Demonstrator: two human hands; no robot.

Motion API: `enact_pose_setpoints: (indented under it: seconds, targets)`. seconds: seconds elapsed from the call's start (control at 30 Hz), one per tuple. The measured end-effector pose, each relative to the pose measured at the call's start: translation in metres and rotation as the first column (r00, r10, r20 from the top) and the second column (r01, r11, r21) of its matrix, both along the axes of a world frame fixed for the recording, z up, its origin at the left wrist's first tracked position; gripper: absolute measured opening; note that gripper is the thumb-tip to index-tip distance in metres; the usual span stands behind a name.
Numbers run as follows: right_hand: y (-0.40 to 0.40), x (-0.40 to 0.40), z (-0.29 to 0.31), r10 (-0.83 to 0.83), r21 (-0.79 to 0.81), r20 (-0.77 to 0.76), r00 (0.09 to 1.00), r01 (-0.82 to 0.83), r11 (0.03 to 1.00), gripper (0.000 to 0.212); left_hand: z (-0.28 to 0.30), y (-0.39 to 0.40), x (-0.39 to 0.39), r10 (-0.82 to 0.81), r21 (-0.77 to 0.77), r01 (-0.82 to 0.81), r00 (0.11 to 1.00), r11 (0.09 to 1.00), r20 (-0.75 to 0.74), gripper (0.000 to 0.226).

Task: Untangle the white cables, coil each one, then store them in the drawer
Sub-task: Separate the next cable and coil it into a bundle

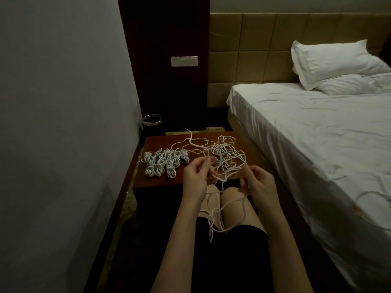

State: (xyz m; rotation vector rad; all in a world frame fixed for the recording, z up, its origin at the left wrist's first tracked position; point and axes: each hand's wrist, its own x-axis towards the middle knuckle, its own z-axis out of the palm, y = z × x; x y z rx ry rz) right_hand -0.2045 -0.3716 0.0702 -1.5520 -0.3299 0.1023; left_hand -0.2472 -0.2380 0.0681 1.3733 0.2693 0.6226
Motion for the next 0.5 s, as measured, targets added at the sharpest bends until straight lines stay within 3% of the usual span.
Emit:
enact_pose_setpoints:
  seconds: [0.2, 0.4, 0.5]
  targets:
    - [-0.004, 0.000, 0.001, -0.120, 0.115, -0.069, 0.990, 0.127, 0.985, 0.018, -0.014, 0.006, 0.000, -0.008, 0.012, 0.009, 0.998, 1.000, -0.068, 0.026]
    - [-0.001, -0.004, 0.010, -0.046, 0.221, -0.099, 0.994, 0.067, 0.973, 0.014, -0.027, 0.004, -0.004, -0.211, 0.044, 0.245, 0.904, 0.969, -0.372, 0.031]
    - [-0.002, -0.004, 0.013, -0.013, 0.312, -0.096, 0.995, 0.043, 0.949, 0.015, -0.030, 0.002, -0.004, -0.261, 0.085, 0.331, 0.854, 0.940, -0.451, 0.032]
